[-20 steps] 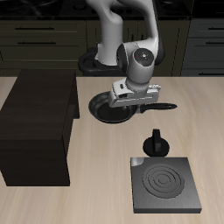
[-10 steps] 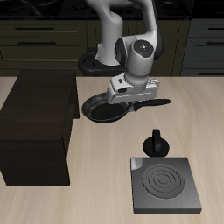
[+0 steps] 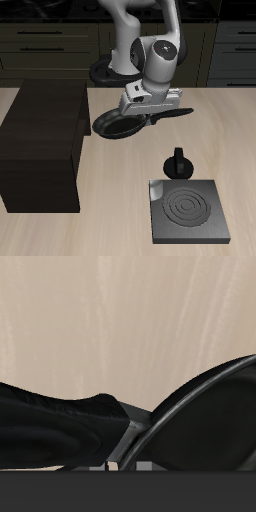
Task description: Place the frypan on the bottom layer of the shelf
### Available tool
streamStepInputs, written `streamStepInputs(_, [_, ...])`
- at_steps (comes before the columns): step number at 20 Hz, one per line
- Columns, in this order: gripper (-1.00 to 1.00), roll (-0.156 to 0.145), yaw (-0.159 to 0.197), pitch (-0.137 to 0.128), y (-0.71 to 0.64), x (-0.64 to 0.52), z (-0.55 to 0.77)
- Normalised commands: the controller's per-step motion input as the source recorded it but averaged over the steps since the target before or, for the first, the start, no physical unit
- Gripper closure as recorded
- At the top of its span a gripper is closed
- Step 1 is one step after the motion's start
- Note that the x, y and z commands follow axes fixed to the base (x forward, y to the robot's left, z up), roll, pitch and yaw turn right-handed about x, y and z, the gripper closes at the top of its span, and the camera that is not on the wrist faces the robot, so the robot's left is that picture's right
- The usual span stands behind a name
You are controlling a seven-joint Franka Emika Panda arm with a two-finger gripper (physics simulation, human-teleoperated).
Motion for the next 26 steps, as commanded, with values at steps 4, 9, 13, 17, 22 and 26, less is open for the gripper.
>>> streamStepInputs(4, [1.0,-0.016,0.009,-0.032,-0.02,0.1,0.19])
streamStepInputs(9, [1.0,0.0,0.0,-0.024,-0.01,0.07,0.22])
streamStepInputs(13, [1.0,0.011,-0.015,-0.038,0.04,-0.01,0.27])
streamStepInputs(17, [1.0,0.003,0.008,-0.022,0.02,0.05,0.2])
streamStepInputs(22, [1.0,0.01,0.019,-0.001,0.02,0.1,0.05])
streamStepInputs(26, [1.0,-0.043,0.021,-0.007,-0.05,0.4,-0.03])
